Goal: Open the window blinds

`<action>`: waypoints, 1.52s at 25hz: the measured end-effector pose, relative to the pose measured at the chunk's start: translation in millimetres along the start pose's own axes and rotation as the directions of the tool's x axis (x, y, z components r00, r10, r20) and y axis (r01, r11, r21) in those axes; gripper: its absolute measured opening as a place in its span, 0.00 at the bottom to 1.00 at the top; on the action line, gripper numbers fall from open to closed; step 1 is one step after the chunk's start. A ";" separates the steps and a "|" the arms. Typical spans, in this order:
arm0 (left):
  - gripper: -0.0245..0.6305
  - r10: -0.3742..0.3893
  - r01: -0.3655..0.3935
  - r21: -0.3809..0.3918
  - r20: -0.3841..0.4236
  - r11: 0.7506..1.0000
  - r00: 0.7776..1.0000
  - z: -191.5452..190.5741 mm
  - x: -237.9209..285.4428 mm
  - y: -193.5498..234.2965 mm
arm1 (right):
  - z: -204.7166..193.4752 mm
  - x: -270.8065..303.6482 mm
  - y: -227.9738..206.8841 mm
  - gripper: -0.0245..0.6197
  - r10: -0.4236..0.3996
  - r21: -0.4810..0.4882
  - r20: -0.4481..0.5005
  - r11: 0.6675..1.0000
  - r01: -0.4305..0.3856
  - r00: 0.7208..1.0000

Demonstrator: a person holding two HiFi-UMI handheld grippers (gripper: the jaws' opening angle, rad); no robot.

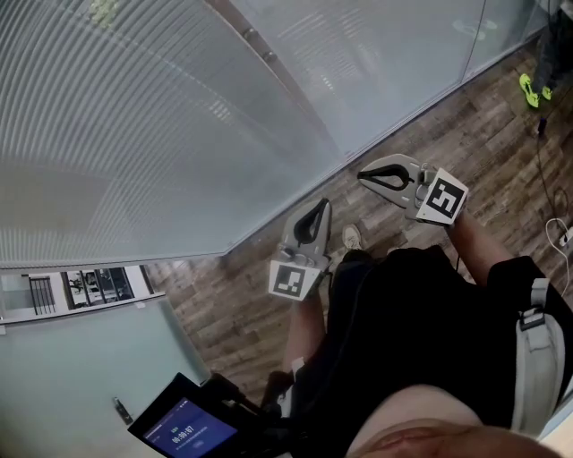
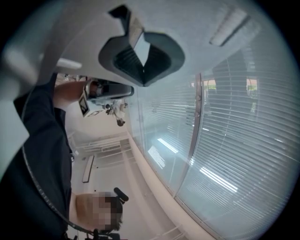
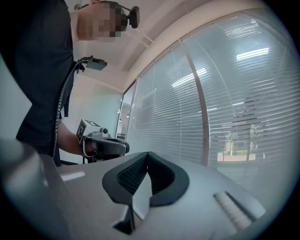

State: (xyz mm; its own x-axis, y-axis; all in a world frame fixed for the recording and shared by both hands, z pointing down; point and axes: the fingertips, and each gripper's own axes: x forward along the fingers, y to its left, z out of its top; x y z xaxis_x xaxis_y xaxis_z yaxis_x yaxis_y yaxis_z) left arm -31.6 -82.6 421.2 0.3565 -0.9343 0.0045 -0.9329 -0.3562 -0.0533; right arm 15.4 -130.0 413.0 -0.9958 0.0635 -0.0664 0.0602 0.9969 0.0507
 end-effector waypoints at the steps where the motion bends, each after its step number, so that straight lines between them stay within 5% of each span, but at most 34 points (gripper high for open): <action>1: 0.04 -0.005 0.005 -0.001 0.001 1.000 1.000 -0.5 1.0 7.9 | 0.1 6.4 -4.4 0.05 -0.007 -0.001 0.001 1.000 0.007 1.000; 7: 0.04 -0.049 0.049 -0.023 -0.001 0.999 0.999 -3.3 21.6 61.4 | -0.7 43.6 -45.4 0.05 -0.061 0.004 -0.004 0.998 0.061 0.998; 38: 0.04 -0.261 0.262 -0.015 0.032 0.965 0.965 -4.5 49.0 174.2 | -4.1 135.3 -112.0 0.05 -0.291 -0.061 -0.046 0.956 0.288 0.956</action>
State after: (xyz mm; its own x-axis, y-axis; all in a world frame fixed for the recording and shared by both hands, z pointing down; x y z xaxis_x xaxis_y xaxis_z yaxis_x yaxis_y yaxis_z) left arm -176.8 -190.4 416.6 0.5892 -0.8079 -0.0141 -0.8077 -0.5885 -0.0355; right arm -126.4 -233.2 402.4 -0.9723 -0.2316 -0.0323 -0.2336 0.9682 0.0899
